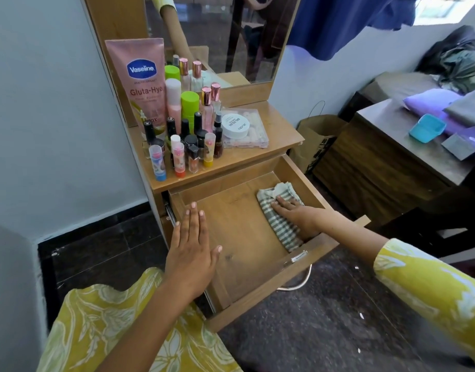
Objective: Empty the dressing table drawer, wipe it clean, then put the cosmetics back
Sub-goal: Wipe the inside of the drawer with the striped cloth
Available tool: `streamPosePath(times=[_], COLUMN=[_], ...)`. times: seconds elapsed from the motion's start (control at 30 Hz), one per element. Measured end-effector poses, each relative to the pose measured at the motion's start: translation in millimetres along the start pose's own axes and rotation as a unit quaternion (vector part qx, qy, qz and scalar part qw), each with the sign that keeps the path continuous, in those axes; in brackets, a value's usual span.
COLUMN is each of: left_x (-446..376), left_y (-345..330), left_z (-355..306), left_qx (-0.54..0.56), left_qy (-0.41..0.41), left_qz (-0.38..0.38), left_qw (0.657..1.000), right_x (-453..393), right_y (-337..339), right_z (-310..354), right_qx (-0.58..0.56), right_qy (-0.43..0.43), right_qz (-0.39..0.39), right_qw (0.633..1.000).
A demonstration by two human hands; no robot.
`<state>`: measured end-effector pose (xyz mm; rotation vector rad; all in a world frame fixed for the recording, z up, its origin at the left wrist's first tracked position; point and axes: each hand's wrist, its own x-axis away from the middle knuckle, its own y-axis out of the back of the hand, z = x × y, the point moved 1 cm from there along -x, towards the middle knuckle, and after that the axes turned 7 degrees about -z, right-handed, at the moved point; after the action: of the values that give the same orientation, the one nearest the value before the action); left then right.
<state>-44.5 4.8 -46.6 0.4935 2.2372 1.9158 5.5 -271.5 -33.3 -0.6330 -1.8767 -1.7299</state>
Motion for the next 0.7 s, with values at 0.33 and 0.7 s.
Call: streamPosePath(times=[0.33,0.7], left_x=[-2.5,-1.5], left_y=[0.1,-0.4], left_z=[2.0,0.7], left_qx=[-0.003,-0.007], left_qy=[0.000,-0.001], left_qz=[0.006,0.004], left_qw=[1.000,1.000], right_x=[-12.9,-8.6], right_y=[-47.0,-26.0], right_z=[97.3,46.6], right_qx=[-0.213,-0.302], right_qy=[-0.161,-0.198], right_qz=[0.022,-0.003], right_qw=[0.964,0.933])
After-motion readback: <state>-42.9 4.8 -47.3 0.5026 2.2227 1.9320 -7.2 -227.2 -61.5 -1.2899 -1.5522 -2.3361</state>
